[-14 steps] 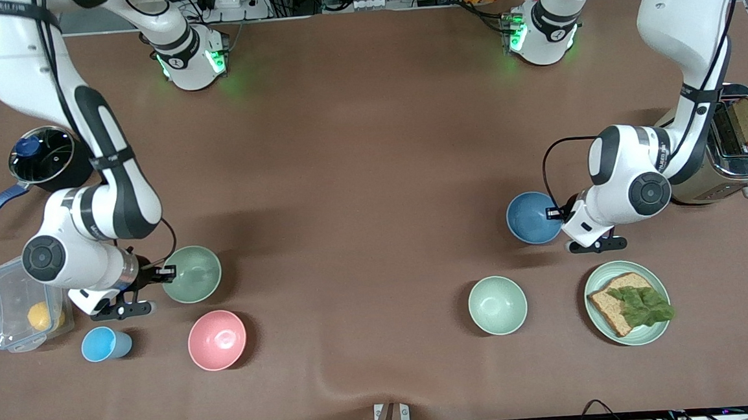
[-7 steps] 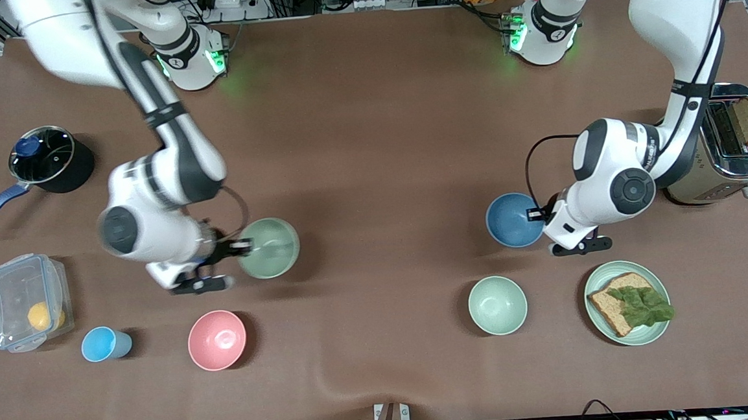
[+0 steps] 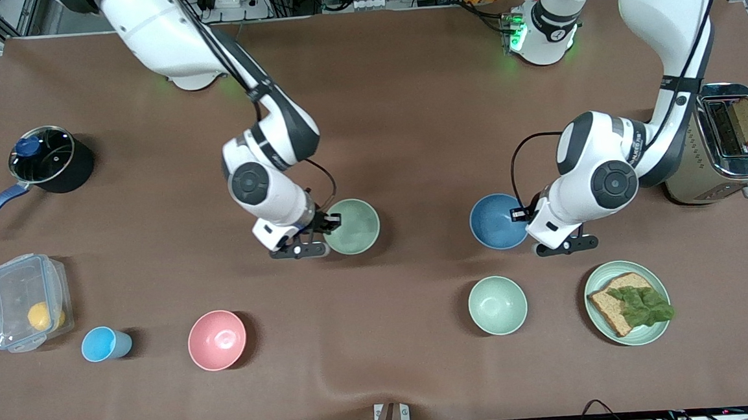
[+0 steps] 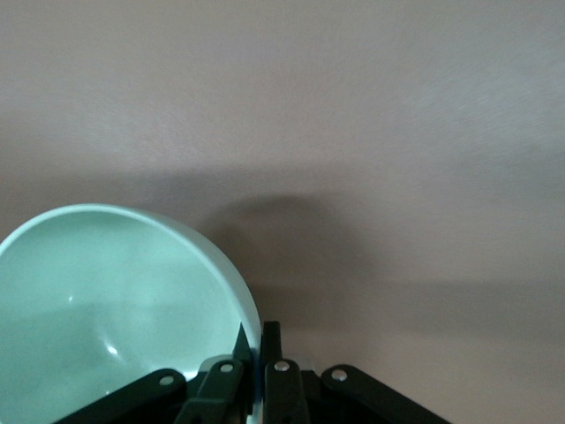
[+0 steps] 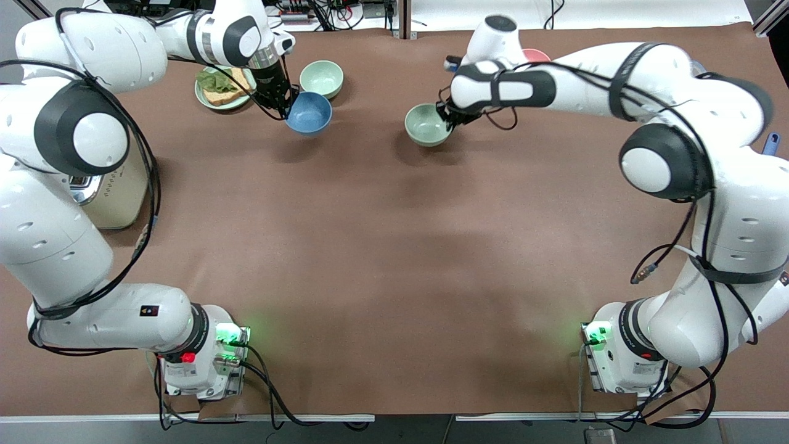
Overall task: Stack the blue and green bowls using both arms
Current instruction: 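Slide the green bowl toward the blue bowl with the right gripper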
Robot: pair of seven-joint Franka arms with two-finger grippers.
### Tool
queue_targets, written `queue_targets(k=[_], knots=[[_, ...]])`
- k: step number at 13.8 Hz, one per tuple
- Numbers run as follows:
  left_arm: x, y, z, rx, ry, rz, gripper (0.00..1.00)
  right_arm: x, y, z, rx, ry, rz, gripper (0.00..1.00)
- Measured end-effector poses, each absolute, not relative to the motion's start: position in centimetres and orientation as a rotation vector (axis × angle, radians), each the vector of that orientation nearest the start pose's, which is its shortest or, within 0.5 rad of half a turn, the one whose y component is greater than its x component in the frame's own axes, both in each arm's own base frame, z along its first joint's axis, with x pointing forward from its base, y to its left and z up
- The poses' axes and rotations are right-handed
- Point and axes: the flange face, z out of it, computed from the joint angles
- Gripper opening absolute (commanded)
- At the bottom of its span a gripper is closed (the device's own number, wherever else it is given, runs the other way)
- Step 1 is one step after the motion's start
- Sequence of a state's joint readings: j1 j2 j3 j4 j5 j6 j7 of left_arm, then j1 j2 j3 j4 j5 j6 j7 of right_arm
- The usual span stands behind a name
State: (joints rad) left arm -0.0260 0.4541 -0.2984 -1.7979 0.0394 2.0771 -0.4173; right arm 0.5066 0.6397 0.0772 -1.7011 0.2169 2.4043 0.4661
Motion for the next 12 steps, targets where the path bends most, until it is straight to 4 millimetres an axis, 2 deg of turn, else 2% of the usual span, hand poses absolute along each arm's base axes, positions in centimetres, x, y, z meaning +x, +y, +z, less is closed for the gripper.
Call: queue_targets(k=[2,3,4,5,7,9,12], knots=[[60.5,-18.7,29.7,-3.164,-0.142,0.274,0.00,56.9,37.6,20.2,-2.943,0.131,0.073,0.00],[60.6,-18.7,29.9,-3.165,-0.143,0.267,0.00,56.8,38.0,20.5,-2.937,0.146,0.061,0.24],[60.6,-18.7,30.1,-3.167,-0.143,0.261,0.00,56.6,38.5,20.5,-2.936,0.163,0.064,0.82],[60.7,-18.7,30.3,-3.168,-0.144,0.256,0.00,56.3,38.9,20.5,-2.936,0.175,0.069,1.00],[60.9,-19.0,30.7,-3.173,-0.139,0.242,0.00,56.5,38.7,20.5,-2.934,0.228,0.070,1.00],[61.2,-19.3,31.3,-3.180,-0.133,0.225,0.00,57.2,38.1,21.3,-2.917,0.381,0.076,1.00],[61.4,-19.7,31.9,-3.188,-0.127,0.208,0.00,58.5,37.2,24.5,-2.849,0.724,0.097,1.00]])
